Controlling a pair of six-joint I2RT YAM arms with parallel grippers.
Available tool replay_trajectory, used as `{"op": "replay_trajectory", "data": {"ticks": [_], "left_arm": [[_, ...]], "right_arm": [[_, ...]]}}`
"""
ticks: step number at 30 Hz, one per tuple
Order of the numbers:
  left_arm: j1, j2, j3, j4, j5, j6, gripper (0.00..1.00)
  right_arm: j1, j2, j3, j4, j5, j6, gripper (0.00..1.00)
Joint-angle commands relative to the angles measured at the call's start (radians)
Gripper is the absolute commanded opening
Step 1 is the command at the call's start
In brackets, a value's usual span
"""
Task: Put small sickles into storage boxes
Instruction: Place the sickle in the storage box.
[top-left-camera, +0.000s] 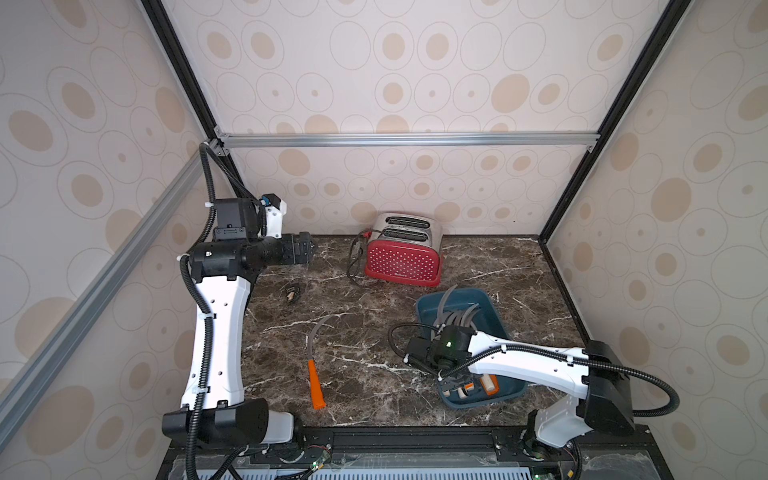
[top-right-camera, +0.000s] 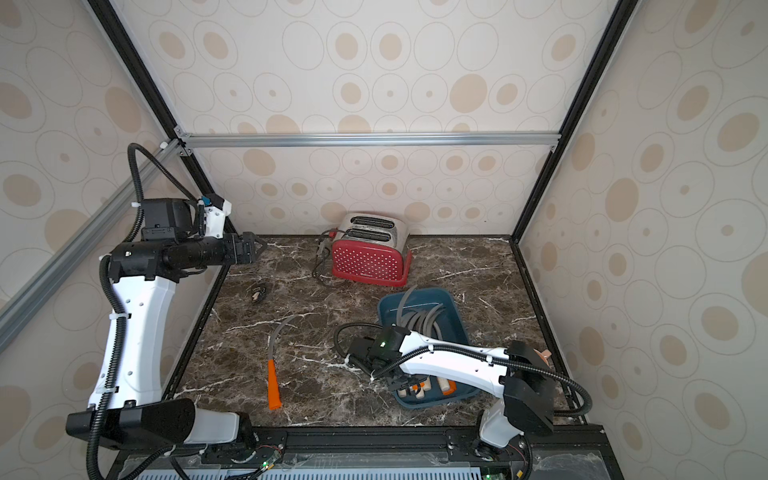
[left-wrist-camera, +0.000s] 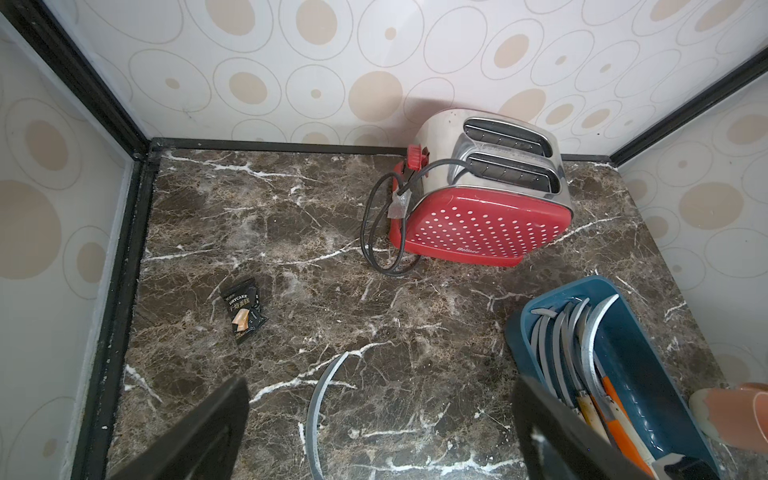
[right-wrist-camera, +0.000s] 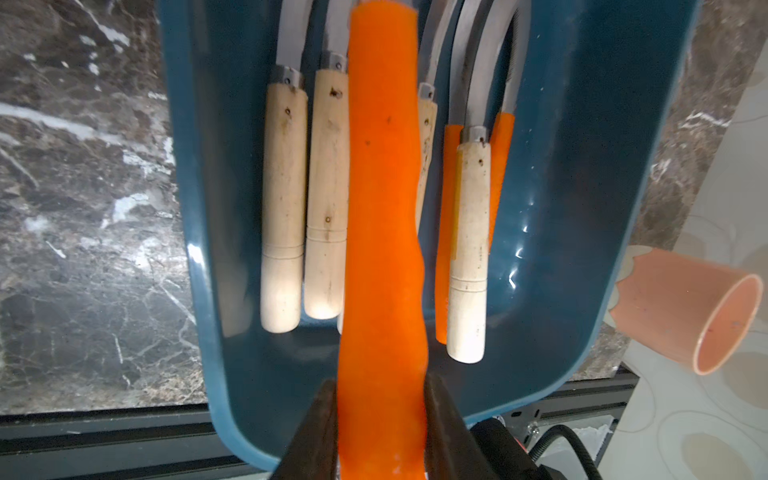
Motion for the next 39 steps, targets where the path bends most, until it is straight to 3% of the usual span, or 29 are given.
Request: {"op": "replay_trajectory", "data": {"ticks": [1, 14, 21, 29, 39], "left_arm": [[0.007, -0.014, 0.003, -0.002, 0.015, -0.003, 0.99], [0.006, -0.025, -0.056, 0.004, 0.042, 0.009, 0.99], [0.007, -0.028, -0.088, 0.016, 0.064, 0.012, 0.99], [0.007, -0.030, -0.096, 0.020, 0.063, 0.016, 0.99], [0.006, -0.035, -0.096, 0.021, 0.062, 0.012, 0.99]], "right_arm": [[-0.017, -0.032, -0.047, 0.077, -0.054, 0.007, 0.00], [-0.113, -0.001, -0.123, 0.229, -0.124, -0.068, 0.07], [-0.117, 0.076, -0.096, 0.239, -0.129, -0.093, 0.24], [-0.118, 0.090, -0.089, 0.231, -0.124, -0.090, 0.51], [-0.117, 0.047, -0.076, 0.192, -0.103, -0.080, 0.60]]}}
